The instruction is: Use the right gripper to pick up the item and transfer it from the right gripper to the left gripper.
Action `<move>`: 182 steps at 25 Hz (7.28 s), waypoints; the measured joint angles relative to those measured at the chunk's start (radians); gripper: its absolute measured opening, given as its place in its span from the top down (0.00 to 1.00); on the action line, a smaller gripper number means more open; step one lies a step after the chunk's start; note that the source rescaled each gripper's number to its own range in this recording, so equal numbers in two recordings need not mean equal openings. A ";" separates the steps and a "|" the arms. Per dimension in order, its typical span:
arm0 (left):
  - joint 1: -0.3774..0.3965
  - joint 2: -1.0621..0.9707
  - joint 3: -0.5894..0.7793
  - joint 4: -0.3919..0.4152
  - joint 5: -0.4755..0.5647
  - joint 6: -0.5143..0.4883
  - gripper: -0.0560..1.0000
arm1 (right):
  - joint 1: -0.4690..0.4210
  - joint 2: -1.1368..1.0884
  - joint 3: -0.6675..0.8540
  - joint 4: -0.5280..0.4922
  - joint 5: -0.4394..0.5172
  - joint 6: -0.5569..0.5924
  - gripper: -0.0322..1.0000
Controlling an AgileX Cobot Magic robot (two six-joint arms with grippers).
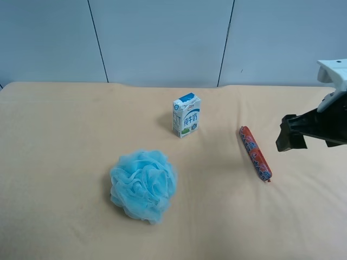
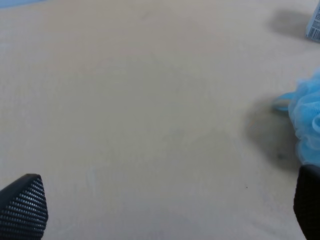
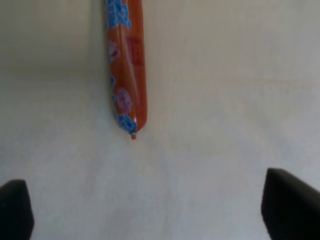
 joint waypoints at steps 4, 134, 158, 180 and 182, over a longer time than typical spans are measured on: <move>0.000 0.000 0.000 0.000 0.000 0.000 0.00 | 0.000 0.072 0.001 0.000 -0.038 0.007 0.16; 0.000 0.000 0.000 0.000 0.000 0.000 0.00 | 0.058 0.308 -0.312 0.683 -0.251 -1.574 0.97; 0.000 0.000 0.000 0.000 0.000 0.000 0.00 | 0.058 0.385 -0.316 1.259 -0.117 -2.050 0.97; 0.000 0.000 0.000 -0.010 0.000 0.000 0.00 | 0.058 0.385 -0.316 1.260 -0.117 -2.049 0.97; 0.000 0.005 0.000 -0.011 0.000 0.000 0.00 | 0.058 0.385 -0.316 1.260 -0.117 -2.049 0.97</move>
